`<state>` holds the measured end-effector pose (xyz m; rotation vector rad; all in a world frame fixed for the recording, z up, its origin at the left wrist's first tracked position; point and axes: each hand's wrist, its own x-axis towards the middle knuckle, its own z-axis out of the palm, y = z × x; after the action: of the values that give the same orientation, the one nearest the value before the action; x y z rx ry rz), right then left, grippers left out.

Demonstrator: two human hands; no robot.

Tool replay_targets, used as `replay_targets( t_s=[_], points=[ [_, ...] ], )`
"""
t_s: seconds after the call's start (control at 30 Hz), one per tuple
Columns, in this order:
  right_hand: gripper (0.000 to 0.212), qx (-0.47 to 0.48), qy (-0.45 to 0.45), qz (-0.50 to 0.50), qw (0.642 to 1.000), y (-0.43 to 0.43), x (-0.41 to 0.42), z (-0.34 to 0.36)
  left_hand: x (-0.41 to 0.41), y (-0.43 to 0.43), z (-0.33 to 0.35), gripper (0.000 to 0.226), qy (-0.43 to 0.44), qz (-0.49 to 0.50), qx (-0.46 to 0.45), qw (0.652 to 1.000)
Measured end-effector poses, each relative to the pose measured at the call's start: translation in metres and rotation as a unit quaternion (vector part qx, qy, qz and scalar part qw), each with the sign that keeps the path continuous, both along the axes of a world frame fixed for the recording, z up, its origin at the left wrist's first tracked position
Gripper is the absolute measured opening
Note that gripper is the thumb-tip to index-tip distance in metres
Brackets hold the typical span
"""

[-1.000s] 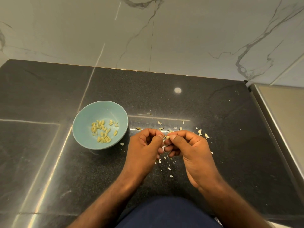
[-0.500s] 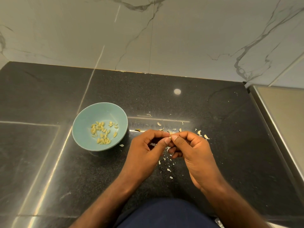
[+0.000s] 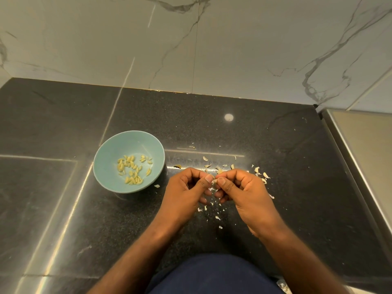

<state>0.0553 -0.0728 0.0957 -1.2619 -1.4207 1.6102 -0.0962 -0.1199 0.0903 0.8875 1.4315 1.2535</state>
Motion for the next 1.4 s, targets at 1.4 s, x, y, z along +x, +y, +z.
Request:
replay_targets(
  t_s=[1.4],
  points=[
    [0.014, 0.069, -0.029, -0.054, 0.996, 0.001, -0.005, -0.004, 0.016, -0.007, 0.013, 0.046, -0.166, -0.059, -0.036, 0.984]
  ],
)
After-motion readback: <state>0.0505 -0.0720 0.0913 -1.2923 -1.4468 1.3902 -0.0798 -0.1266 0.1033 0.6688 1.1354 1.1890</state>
